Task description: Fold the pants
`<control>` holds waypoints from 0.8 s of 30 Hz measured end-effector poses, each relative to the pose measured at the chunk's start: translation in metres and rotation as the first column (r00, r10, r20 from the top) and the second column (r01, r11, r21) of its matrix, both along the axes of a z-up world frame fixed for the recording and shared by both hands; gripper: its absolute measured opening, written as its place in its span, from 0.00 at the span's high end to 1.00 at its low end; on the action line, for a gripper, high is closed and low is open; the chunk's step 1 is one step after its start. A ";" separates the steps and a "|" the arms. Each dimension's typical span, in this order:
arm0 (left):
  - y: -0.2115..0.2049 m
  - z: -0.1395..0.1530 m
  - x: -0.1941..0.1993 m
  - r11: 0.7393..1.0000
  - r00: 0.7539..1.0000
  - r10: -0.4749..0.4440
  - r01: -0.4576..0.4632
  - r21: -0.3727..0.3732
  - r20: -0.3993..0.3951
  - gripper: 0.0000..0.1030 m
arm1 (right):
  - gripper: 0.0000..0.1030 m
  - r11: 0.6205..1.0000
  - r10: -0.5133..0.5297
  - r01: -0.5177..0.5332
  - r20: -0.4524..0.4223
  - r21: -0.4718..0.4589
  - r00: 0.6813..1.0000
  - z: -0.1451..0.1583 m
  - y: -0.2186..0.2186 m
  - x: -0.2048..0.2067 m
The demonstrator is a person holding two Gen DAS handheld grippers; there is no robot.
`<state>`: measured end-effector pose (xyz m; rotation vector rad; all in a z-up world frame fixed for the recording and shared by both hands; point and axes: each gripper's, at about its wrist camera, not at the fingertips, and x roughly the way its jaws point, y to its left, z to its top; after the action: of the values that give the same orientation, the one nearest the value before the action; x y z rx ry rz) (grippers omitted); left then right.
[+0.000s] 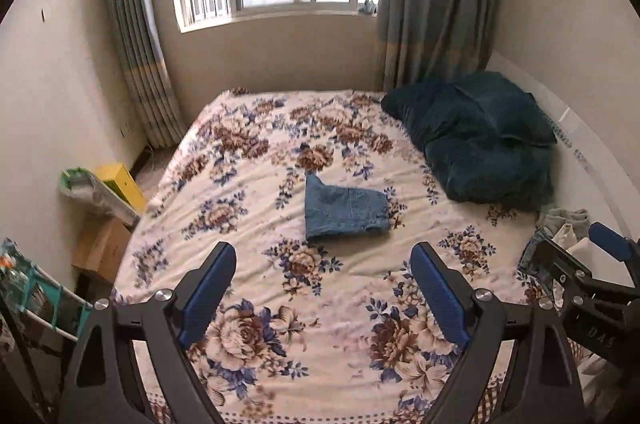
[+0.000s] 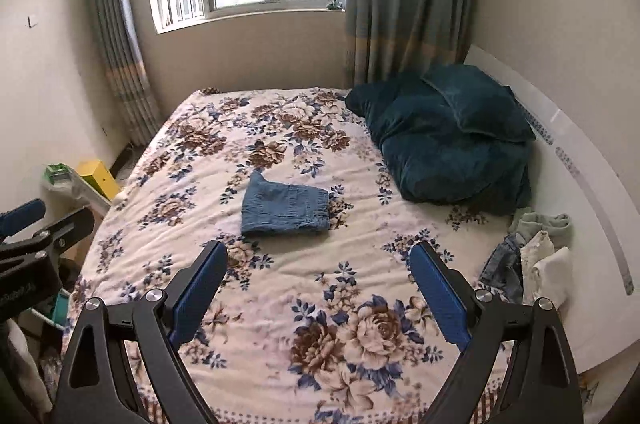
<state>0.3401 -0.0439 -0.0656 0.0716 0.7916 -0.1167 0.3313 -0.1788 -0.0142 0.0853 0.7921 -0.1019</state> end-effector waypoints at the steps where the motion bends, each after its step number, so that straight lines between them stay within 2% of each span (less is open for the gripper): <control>1: -0.001 0.006 -0.006 1.000 1.000 -0.001 0.001 0.003 0.010 0.13 | 0.08 1.000 -0.002 0.002 0.005 0.007 1.000 0.010 -0.001 -0.012; 7: -0.001 0.027 -0.039 1.000 0.999 0.006 -0.006 -0.008 0.044 0.13 | 0.08 1.000 -0.001 0.001 0.052 0.008 0.999 0.050 -0.005 -0.056; 12: 0.000 0.038 -0.055 1.000 0.998 0.013 -0.013 -0.010 0.063 0.13 | 0.08 1.000 0.013 -0.013 0.072 -0.002 0.997 0.072 -0.007 -0.083; 14: 0.001 0.040 -0.060 1.000 0.997 0.017 -0.017 -0.009 0.070 0.13 | 0.08 1.000 0.018 -0.018 0.070 -0.002 0.997 0.074 -0.008 -0.089; 17: 0.002 0.041 -0.064 1.000 0.997 0.020 -0.019 -0.010 0.079 0.02 | 0.07 0.999 0.029 -0.030 0.061 0.011 0.998 0.076 -0.010 -0.094; 24: 0.004 0.032 -0.055 1.000 0.998 0.030 -0.030 -0.007 0.054 0.01 | 0.07 0.998 0.035 -0.037 0.047 0.047 0.998 0.071 -0.015 -0.090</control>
<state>0.2850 -0.0395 -0.0339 0.0573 0.7379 -0.0886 0.2417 -0.1937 0.0571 0.1187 0.7502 -0.0469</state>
